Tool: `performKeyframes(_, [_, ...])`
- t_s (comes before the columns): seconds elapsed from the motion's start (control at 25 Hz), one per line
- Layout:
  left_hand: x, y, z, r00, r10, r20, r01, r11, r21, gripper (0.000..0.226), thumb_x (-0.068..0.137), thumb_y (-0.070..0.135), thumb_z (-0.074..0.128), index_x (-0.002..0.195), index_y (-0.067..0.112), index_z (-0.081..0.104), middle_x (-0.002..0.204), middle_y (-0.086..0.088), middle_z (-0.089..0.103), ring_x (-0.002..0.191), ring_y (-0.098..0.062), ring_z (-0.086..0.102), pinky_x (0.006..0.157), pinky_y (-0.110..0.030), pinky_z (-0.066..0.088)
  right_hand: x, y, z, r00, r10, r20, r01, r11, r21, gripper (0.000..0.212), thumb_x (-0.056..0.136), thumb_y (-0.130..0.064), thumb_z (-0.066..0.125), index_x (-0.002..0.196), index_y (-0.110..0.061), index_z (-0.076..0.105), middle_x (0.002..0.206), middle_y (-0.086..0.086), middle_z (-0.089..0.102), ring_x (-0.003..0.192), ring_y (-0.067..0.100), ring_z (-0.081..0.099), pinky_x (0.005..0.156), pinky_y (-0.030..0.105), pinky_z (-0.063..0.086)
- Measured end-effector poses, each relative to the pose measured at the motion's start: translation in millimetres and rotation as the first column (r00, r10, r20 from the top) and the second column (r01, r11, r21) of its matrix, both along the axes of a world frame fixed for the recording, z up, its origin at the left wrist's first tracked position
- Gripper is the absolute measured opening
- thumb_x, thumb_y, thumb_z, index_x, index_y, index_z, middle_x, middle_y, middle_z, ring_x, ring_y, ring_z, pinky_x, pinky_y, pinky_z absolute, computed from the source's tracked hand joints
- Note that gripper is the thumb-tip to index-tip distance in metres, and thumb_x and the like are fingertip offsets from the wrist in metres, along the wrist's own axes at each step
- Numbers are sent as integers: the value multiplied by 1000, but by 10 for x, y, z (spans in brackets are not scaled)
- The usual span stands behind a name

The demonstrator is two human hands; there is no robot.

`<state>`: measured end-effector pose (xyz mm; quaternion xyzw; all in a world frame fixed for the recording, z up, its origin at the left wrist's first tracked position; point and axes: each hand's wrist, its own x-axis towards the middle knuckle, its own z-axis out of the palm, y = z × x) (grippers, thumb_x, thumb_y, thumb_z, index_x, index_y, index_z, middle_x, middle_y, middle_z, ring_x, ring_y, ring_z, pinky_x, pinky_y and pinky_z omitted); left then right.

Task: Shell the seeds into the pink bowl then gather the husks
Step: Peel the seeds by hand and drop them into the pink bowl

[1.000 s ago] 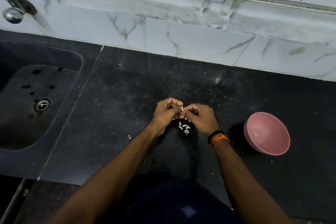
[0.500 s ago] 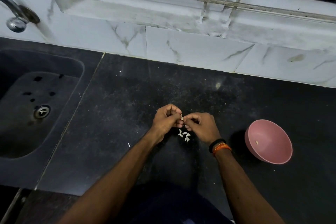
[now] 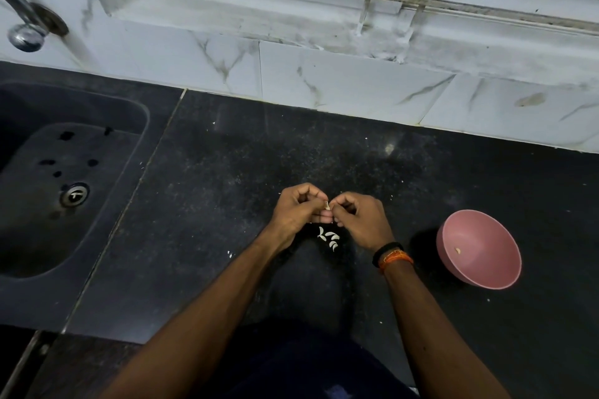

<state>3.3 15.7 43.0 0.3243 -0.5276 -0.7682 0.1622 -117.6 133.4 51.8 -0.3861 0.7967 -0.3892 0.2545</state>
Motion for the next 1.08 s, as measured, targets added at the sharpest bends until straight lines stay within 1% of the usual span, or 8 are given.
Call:
performKeyframes(0.16, [19, -16, -28, 1000, 5, -21, -4, 999, 32, 13, 89, -11, 61, 101, -8, 67, 81, -23, 68, 75, -30, 72, 74, -37, 63, 3, 10, 58, 992, -21, 123, 23, 1000, -21, 10, 95, -9, 68, 92, -13, 76, 85, 0, 74, 70, 9, 72, 68, 25, 60])
performKeyframes(0.24, [30, -21, -48, 1000, 1, -24, 0, 999, 44, 14, 89, -11, 62, 101, -8, 68, 83, -22, 70, 78, -32, 72, 77, -39, 63, 16, 19, 77, 990, -15, 141, 19, 999, -30, 11, 95, -8, 68, 93, -13, 77, 87, 0, 75, 69, 8, 72, 67, 20, 58])
performKeyframes(0.44, [41, -14, -54, 1000, 17, 0, -17, 999, 41, 9, 89, -9, 63, 95, -6, 70, 84, -24, 72, 76, -34, 73, 74, -39, 63, 33, 8, 85, 997, -2, 78, 3, 1000, -11, 9, 92, -7, 70, 93, -12, 78, 82, -2, 75, 67, 10, 72, 68, 23, 60])
performKeyframes(0.56, [21, -13, -48, 999, 33, 10, -33, 999, 40, 8, 88, -8, 64, 91, -4, 70, 82, -22, 72, 72, -32, 73, 70, -37, 62, 49, -3, 101, 997, -4, 71, 5, 1000, -15, 9, 92, -6, 71, 92, -12, 78, 82, -3, 74, 67, 11, 72, 68, 23, 60])
performKeyframes(0.72, [16, 2, -45, 999, 44, 16, -45, 998, 46, 7, 87, -8, 65, 91, -6, 70, 80, -22, 72, 71, -30, 72, 70, -37, 63, 52, 8, 91, 997, -8, 73, 8, 1000, -5, 10, 93, -7, 70, 93, -13, 77, 82, -3, 74, 69, 11, 73, 70, 25, 61])
performKeyframes(0.88, [39, 11, -35, 999, 36, 4, -36, 998, 56, 8, 89, -8, 65, 90, -3, 71, 79, -17, 73, 74, -29, 73, 71, -36, 62, 44, 4, 61, 998, 25, -52, -23, 999, 35, 7, 92, -14, 69, 93, -16, 76, 87, -8, 72, 78, 7, 69, 76, 27, 58])
performKeyframes(0.96, [40, 12, -26, 999, 38, 4, -38, 998, 57, 8, 89, -8, 64, 91, -5, 71, 81, -19, 72, 75, -29, 74, 71, -36, 62, 44, -14, 58, 992, 47, -117, -39, 997, 71, 6, 91, -16, 69, 92, -16, 75, 89, -8, 69, 81, 5, 66, 77, 27, 55])
performKeyframes(1.08, [40, 4, -22, 999, 44, 11, -44, 997, 59, 8, 89, -9, 64, 92, -7, 71, 84, -24, 71, 75, -31, 73, 69, -35, 62, 62, -33, 43, 985, 65, -158, -49, 994, 101, 6, 93, -17, 66, 93, -15, 72, 92, -5, 67, 84, 8, 63, 79, 30, 54])
